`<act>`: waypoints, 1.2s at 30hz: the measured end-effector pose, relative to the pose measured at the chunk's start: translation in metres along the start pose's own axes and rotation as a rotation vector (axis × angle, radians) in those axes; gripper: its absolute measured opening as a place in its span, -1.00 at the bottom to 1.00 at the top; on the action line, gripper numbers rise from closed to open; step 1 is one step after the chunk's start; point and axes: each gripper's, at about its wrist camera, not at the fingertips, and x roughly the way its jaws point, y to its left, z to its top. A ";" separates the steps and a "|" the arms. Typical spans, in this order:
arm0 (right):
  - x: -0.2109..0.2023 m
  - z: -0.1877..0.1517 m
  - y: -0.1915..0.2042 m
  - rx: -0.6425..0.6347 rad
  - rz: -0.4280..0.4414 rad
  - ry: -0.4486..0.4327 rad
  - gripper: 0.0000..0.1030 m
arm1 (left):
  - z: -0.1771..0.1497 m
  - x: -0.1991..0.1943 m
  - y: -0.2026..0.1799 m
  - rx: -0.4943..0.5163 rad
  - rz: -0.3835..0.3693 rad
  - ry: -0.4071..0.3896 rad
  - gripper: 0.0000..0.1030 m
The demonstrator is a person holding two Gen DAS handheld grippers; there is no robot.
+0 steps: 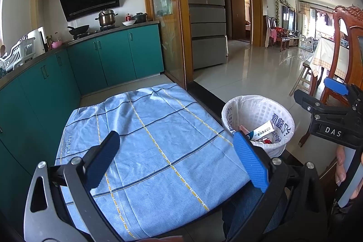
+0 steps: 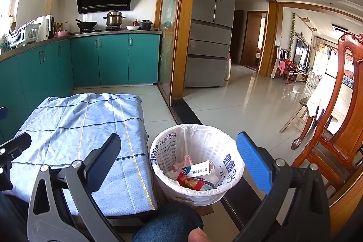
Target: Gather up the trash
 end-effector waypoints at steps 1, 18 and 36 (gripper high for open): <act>0.000 0.000 0.000 0.000 -0.001 0.000 0.93 | 0.000 0.000 0.000 0.000 0.000 -0.001 0.93; 0.000 -0.001 -0.001 0.003 0.001 0.003 0.93 | -0.003 0.007 -0.005 0.012 -0.007 0.014 0.93; 0.011 -0.003 -0.002 0.010 0.023 0.010 0.93 | -0.005 0.035 0.001 0.015 0.018 0.055 0.93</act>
